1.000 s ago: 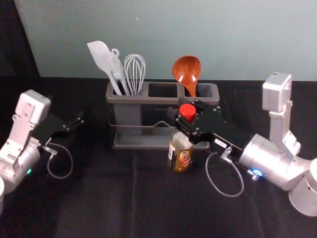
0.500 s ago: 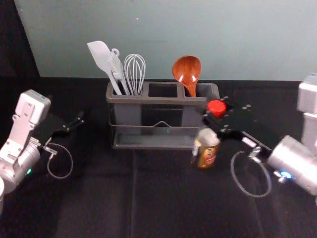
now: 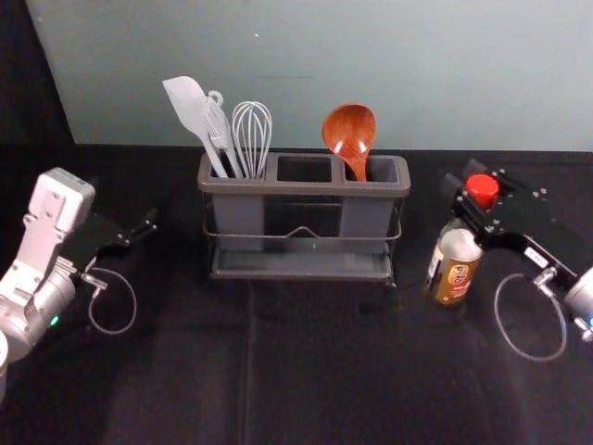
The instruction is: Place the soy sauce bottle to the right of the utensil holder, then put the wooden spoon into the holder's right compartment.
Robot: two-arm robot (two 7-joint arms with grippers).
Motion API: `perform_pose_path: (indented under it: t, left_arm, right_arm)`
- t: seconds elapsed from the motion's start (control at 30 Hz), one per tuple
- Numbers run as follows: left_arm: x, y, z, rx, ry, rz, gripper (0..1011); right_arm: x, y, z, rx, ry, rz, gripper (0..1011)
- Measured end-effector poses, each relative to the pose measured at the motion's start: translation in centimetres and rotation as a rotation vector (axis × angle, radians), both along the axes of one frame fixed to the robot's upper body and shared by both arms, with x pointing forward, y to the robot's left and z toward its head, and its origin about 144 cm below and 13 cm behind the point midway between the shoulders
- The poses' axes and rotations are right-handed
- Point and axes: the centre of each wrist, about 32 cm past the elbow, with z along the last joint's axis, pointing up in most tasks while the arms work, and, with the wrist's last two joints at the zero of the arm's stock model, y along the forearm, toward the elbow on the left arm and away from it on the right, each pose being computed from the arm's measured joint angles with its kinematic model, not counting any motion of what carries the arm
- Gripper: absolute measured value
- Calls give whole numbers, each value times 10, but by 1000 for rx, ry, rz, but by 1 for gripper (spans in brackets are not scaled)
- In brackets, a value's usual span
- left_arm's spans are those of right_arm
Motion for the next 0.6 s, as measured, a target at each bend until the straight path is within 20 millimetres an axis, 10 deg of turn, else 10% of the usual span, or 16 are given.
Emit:
perform_pose_path:
  t: [0.6]
  left_arm:
    - [0,0,0,0,0,0,1005]
  right_arm:
    - [41,8,-28,116,24,-109,386]
